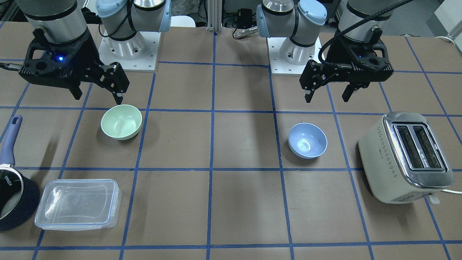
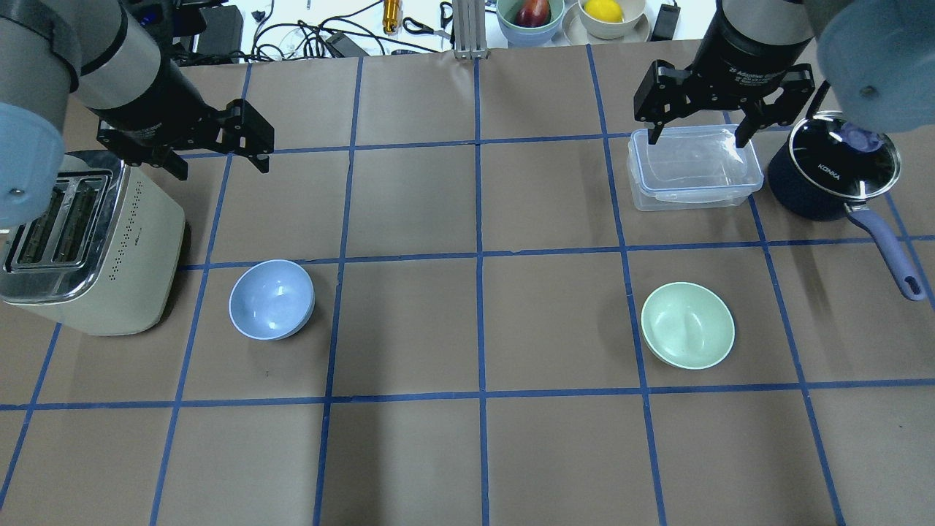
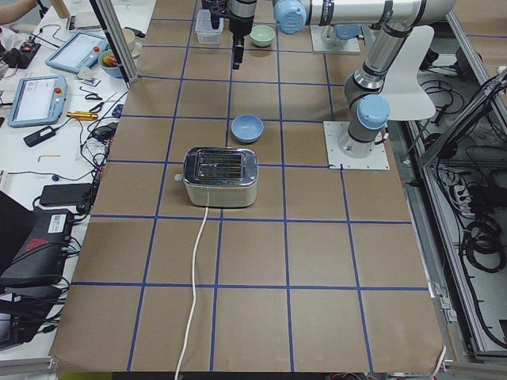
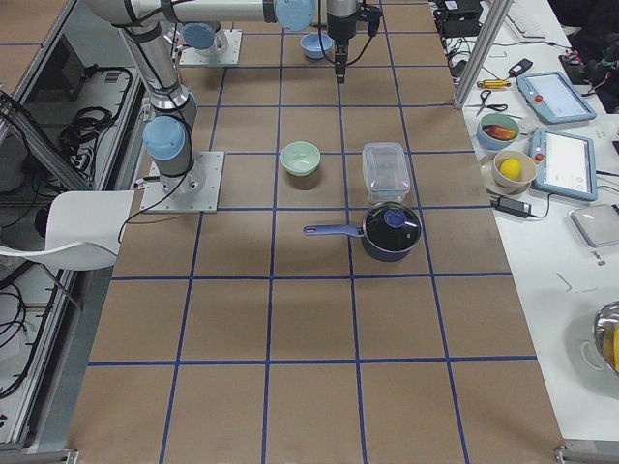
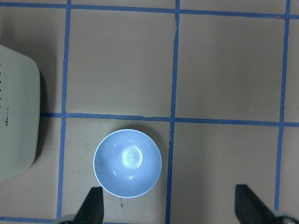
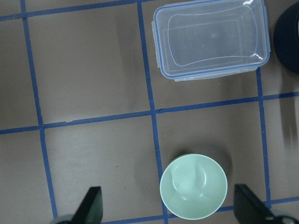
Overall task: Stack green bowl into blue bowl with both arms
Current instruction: 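Lower the left gripper toward the light blue bowl near the toaster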
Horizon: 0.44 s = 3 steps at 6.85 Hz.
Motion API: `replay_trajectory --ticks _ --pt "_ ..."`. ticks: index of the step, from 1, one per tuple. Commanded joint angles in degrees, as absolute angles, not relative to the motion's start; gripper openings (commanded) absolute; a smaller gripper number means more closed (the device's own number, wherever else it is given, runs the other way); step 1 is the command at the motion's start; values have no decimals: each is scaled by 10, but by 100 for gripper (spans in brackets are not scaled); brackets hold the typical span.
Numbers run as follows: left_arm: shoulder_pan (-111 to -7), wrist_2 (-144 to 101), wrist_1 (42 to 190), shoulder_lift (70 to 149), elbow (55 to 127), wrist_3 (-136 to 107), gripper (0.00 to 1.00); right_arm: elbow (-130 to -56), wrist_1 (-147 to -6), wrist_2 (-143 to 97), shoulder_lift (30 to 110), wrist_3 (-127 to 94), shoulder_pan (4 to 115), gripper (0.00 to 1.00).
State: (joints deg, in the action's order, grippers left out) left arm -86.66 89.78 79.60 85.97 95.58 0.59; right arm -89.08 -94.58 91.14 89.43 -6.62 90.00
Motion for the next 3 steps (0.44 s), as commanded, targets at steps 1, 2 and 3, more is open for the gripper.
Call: replay_trajectory --ticks 1,2,3 --pt "-867 896 795 860 956 6 100 -891 -946 911 895 -66 900 100" --pt "-867 896 795 860 956 6 100 -892 -946 911 895 -66 900 100" --pt "-867 895 795 860 956 6 100 -892 -946 911 895 -66 900 100"
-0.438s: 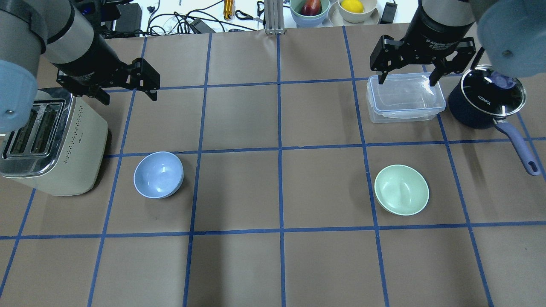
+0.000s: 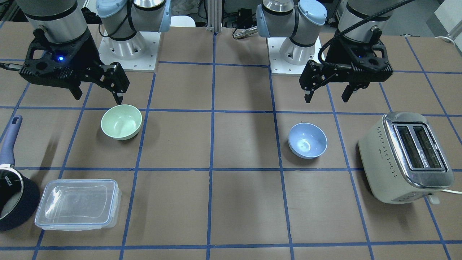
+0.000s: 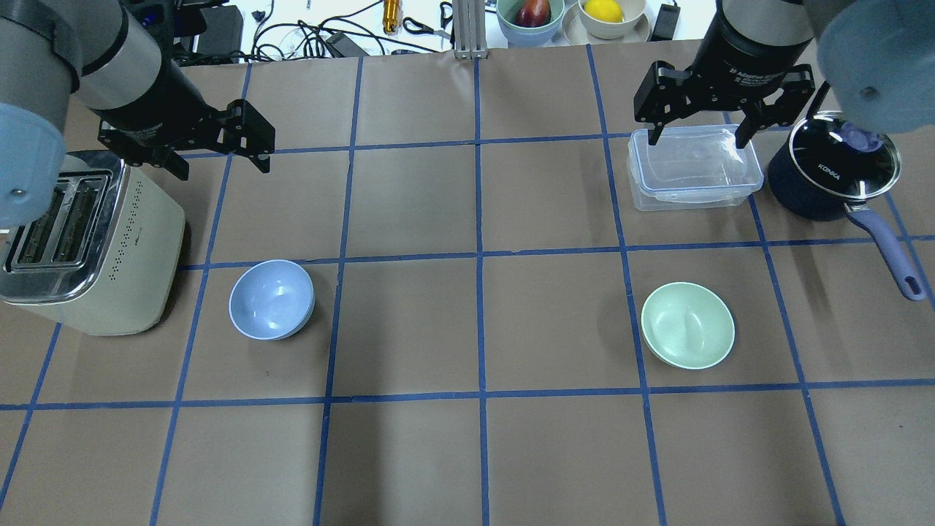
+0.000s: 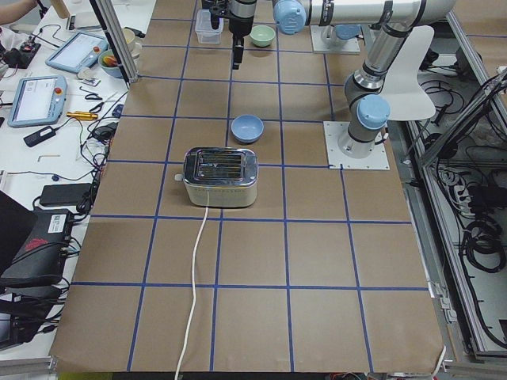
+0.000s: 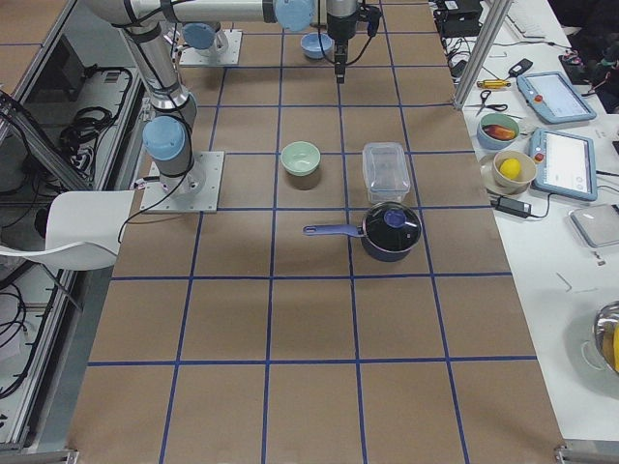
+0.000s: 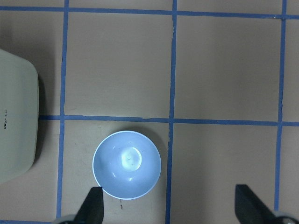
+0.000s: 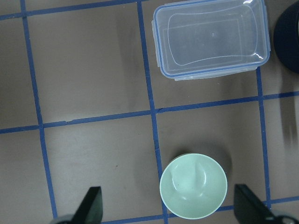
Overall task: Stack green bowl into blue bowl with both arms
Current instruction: 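Lower the left gripper toward the light blue bowl near the toaster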
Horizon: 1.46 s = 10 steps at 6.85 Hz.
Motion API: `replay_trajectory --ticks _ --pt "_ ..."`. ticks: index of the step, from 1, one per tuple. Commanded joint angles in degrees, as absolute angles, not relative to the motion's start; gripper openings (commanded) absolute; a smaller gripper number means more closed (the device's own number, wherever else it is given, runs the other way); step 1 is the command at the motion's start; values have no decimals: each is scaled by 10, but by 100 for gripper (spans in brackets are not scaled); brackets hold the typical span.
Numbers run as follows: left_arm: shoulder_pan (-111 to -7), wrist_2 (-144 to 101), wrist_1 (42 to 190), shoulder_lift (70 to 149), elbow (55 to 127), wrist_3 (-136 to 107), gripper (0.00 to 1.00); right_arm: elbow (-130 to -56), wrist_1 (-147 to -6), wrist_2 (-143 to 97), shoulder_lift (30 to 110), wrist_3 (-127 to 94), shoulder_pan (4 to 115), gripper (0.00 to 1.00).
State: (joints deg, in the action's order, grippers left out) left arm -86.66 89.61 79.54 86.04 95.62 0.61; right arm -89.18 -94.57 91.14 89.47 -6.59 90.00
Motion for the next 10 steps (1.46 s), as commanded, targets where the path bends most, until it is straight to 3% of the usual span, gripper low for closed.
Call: replay_trajectory --ticks 1,6,7,10 --pt "-867 893 796 860 956 6 100 -892 -946 911 895 -66 901 100" --pt "-852 896 807 867 961 33 100 -910 -879 909 893 -62 903 100" --pt "-806 895 815 886 971 117 100 -925 -881 904 891 -62 903 100" --pt "-708 896 731 950 1072 188 100 -904 -901 902 894 -3 903 100"
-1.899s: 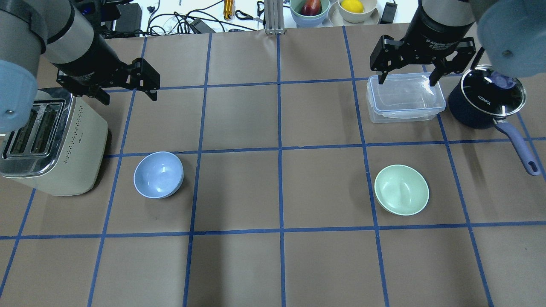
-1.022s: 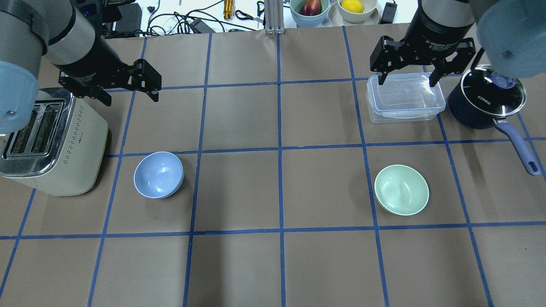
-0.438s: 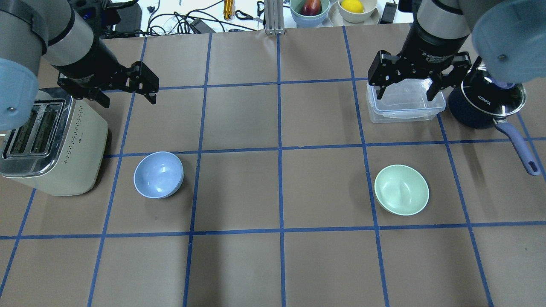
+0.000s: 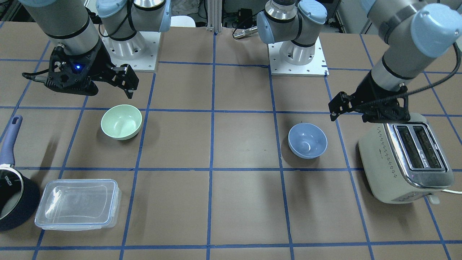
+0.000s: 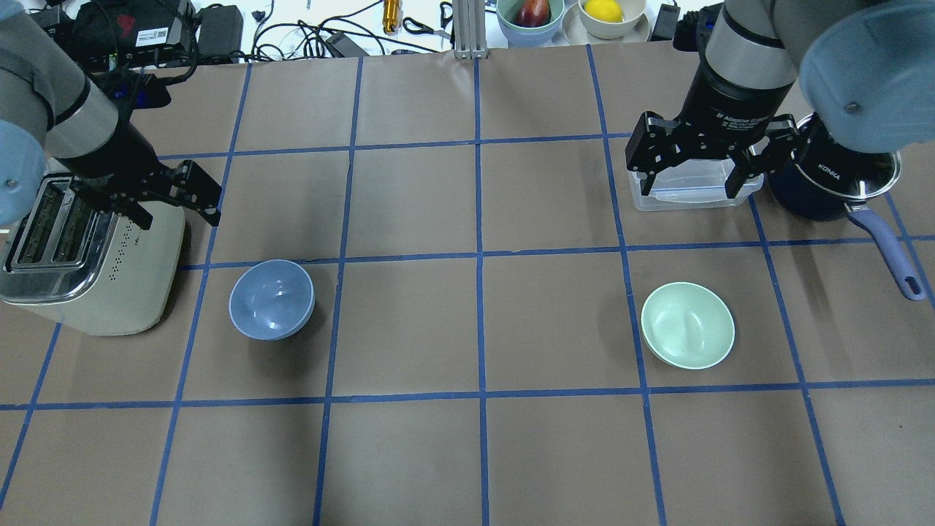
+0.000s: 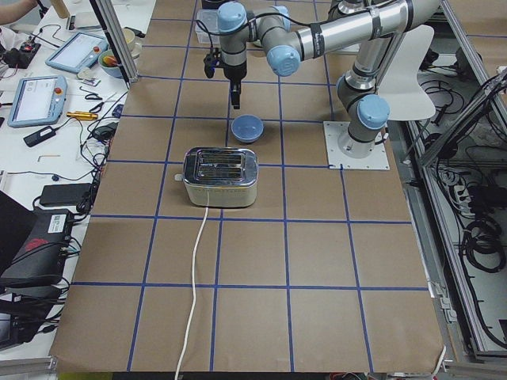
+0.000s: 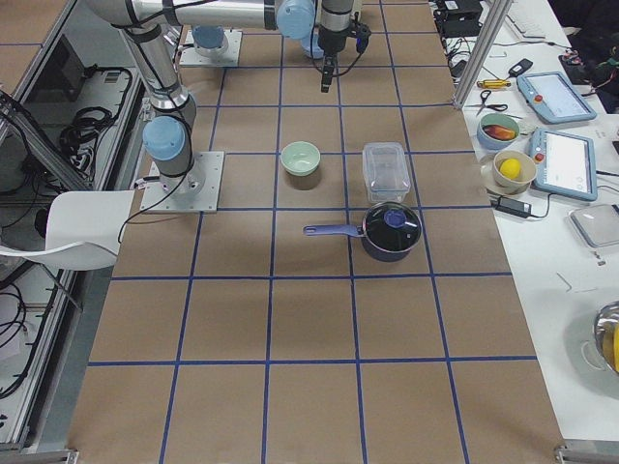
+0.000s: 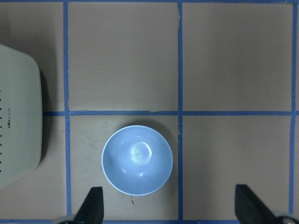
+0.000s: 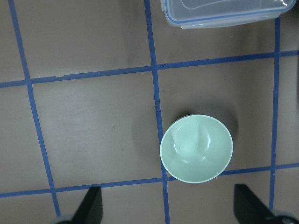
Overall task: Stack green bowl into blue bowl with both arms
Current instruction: 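Grasp the rim of the light blue bowl with the left gripper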
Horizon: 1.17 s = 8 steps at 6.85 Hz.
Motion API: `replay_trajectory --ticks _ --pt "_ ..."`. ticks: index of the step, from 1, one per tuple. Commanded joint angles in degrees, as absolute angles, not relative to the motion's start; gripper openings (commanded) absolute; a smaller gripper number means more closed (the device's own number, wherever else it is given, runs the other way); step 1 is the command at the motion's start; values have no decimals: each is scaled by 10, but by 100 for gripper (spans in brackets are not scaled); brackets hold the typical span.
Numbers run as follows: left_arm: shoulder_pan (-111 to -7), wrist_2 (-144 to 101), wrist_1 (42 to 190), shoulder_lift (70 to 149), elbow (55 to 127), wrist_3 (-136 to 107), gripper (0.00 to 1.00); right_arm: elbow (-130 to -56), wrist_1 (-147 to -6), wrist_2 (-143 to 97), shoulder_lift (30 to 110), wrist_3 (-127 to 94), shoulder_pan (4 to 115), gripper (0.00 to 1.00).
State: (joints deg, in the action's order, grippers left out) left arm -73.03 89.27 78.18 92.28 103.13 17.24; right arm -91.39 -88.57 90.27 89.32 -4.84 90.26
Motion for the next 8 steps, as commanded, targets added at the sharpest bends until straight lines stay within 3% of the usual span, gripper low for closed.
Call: replay_trajectory --ticks 1,4,5,6,7,8 --pt "-706 896 652 981 1113 185 100 -908 -911 902 895 26 903 100" --pt "-706 891 592 1028 1156 179 100 -910 -912 902 894 26 902 100" --pt "-706 891 596 1037 1158 182 85 -910 -912 901 894 26 902 100" --pt "-706 890 600 1046 1166 181 48 -910 -912 903 894 25 902 100" --pt "-706 886 598 1051 1172 178 0 -909 -912 908 895 25 902 100" --pt "-708 857 600 1046 1174 175 0 -910 -912 908 898 25 902 100"
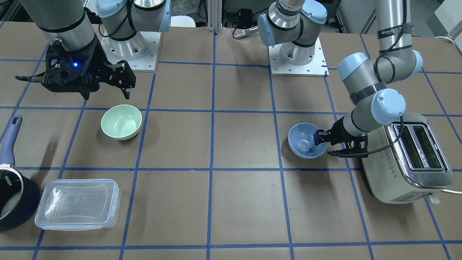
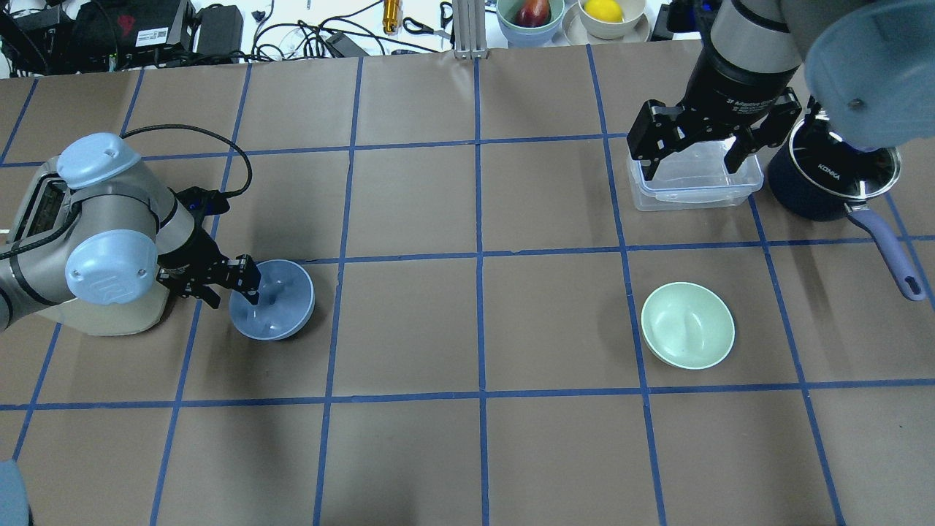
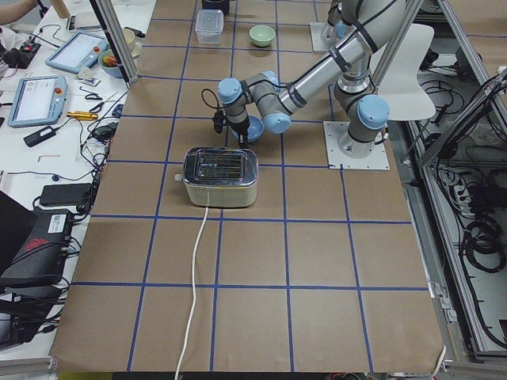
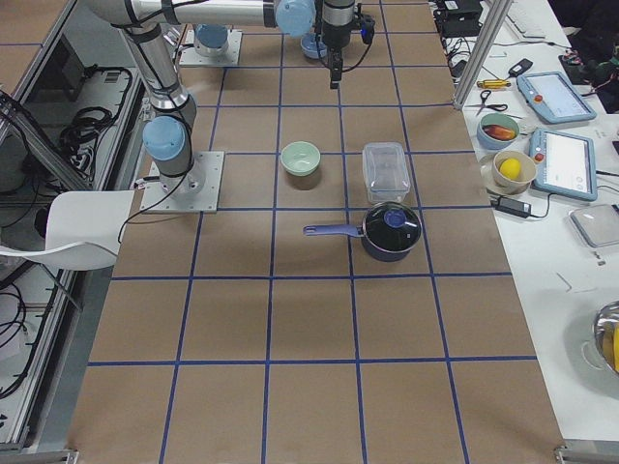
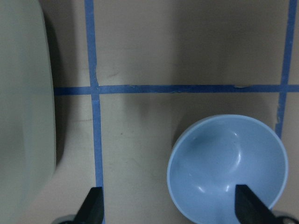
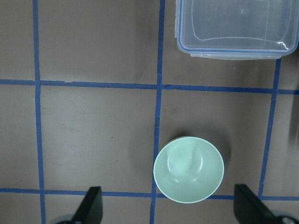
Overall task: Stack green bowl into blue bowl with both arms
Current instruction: 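Grasp the rim of the light blue bowl with the left gripper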
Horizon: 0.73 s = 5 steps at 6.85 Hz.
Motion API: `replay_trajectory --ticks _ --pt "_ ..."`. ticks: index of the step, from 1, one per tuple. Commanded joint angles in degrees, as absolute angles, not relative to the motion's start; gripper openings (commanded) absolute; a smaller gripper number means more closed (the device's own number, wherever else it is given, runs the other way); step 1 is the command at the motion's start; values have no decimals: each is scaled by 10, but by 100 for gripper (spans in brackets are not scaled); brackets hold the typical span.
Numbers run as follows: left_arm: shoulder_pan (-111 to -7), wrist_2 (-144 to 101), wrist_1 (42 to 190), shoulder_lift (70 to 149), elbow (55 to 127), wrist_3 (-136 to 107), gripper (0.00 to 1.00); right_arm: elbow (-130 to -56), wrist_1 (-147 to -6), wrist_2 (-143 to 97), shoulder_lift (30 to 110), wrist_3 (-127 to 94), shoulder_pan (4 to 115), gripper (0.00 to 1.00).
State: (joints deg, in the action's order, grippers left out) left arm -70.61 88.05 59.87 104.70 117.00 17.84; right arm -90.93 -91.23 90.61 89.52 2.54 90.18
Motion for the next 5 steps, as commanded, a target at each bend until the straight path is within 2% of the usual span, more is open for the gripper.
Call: replay_trajectory --ticks 1,4,5 --pt "-709 856 599 1038 1169 174 0 -910 -912 910 898 25 901 100" --pt "-734 786 599 1033 1152 70 0 -910 -912 911 899 26 900 100" --pt "-804 775 590 1045 1117 -8 0 -910 -911 911 898 26 900 100"
